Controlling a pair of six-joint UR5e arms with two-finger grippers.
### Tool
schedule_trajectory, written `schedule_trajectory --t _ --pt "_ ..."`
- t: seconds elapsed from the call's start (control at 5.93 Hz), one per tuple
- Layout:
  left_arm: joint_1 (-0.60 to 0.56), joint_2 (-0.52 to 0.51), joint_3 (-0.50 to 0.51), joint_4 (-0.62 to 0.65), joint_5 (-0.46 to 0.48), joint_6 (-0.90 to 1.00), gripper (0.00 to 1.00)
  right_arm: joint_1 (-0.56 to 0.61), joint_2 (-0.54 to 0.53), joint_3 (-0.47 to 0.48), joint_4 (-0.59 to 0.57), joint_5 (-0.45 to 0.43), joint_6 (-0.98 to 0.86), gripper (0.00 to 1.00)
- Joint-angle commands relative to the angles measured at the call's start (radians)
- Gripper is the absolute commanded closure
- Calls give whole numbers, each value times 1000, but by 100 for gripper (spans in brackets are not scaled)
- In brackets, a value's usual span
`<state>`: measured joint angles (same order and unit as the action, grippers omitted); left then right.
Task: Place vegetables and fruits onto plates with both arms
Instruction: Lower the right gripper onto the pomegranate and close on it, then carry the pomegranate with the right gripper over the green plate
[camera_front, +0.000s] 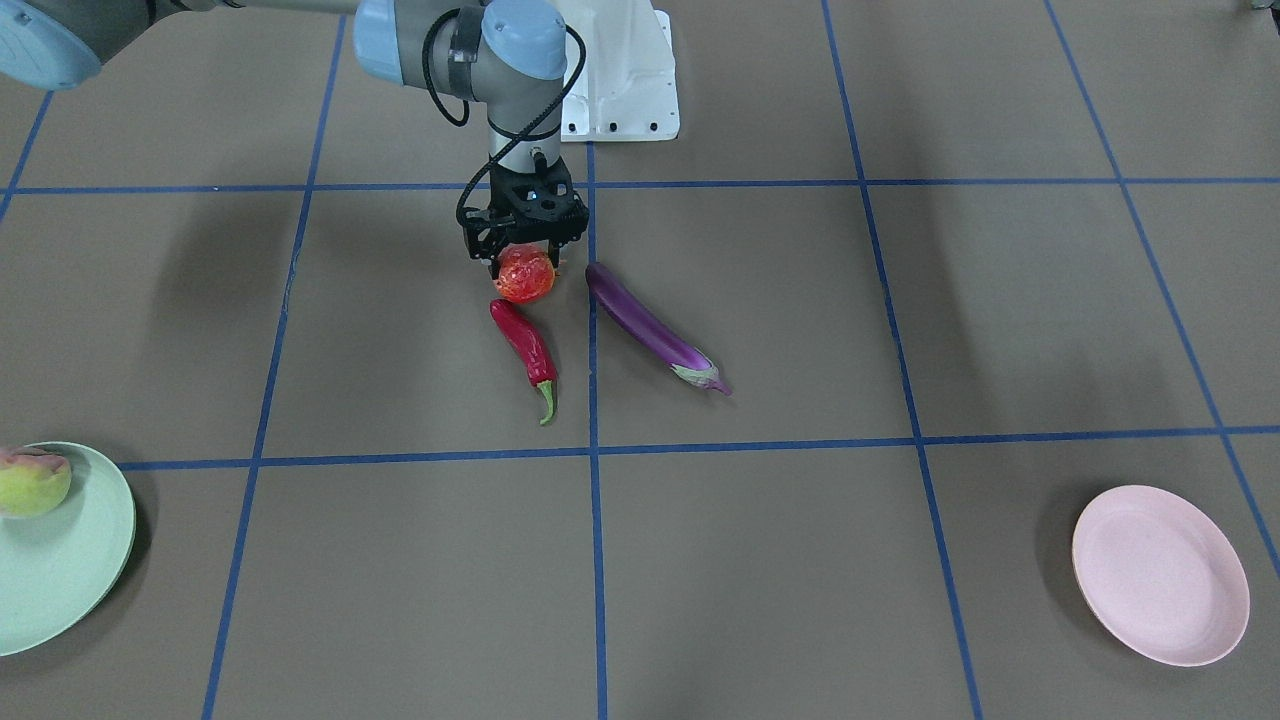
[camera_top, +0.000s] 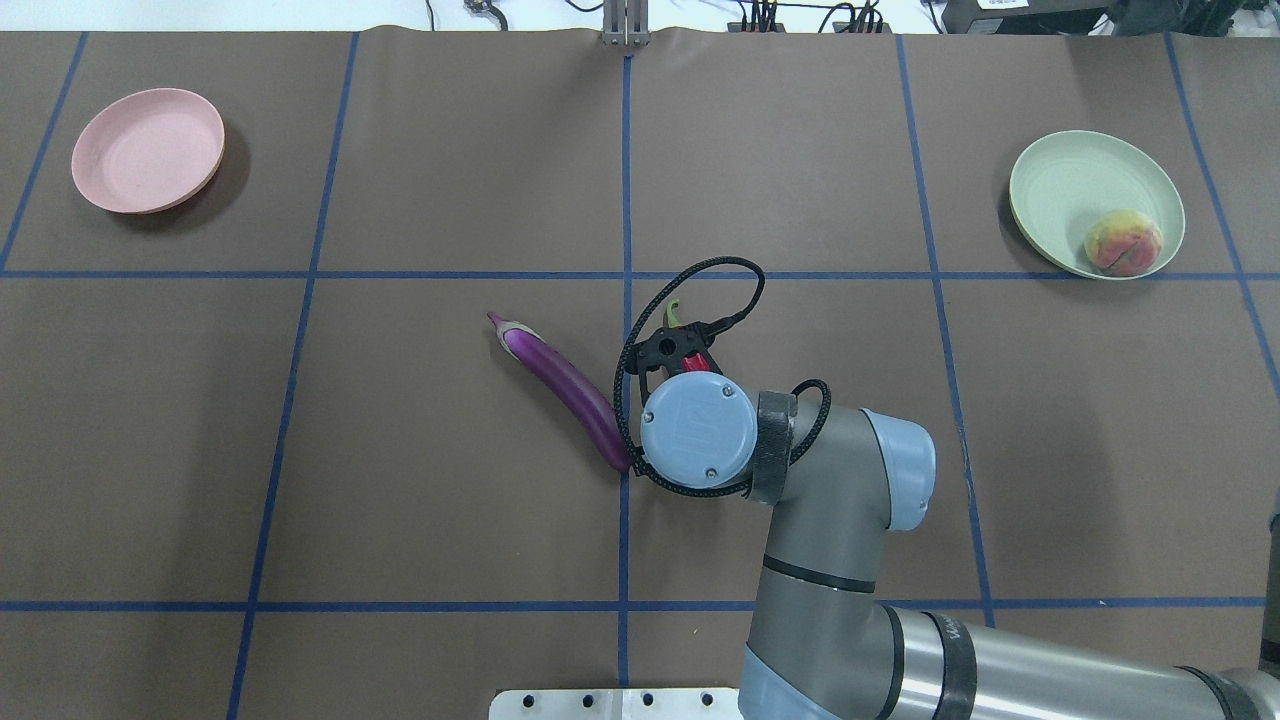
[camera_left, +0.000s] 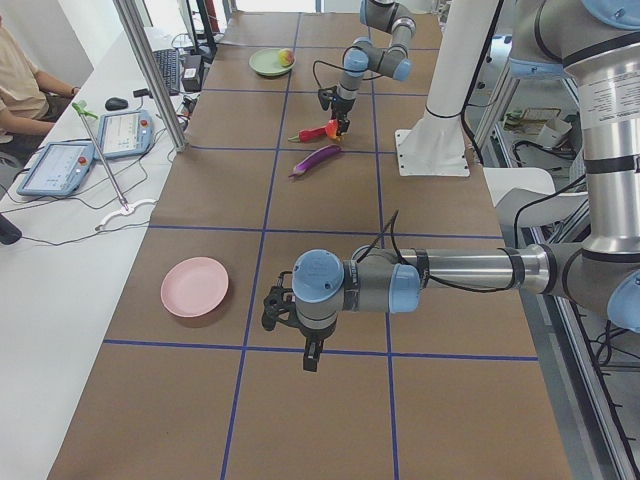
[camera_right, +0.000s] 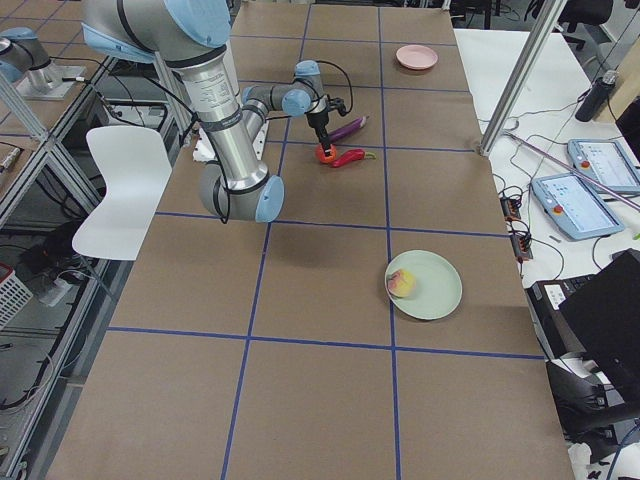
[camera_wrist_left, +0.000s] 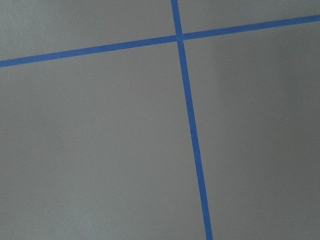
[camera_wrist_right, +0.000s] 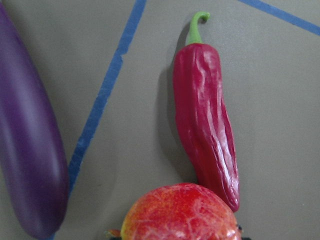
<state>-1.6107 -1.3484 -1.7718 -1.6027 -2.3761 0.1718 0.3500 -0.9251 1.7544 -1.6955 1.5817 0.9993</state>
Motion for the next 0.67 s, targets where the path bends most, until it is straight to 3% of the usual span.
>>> schedule_trajectory --t 0.0,0.17,0.34,0.51 --pt "0 0 0 0 0 0 0 150 11 28 2 143 -139 100" --pt "0 0 0 0 0 0 0 285 6 11 2 218 -280 100" --pt "0 -2 -2 0 0 0 0 417 6 -69 31 353 -430 100" --pt "0 -2 -2 -2 0 0 0 545 -4 -223 198 473 -543 100"
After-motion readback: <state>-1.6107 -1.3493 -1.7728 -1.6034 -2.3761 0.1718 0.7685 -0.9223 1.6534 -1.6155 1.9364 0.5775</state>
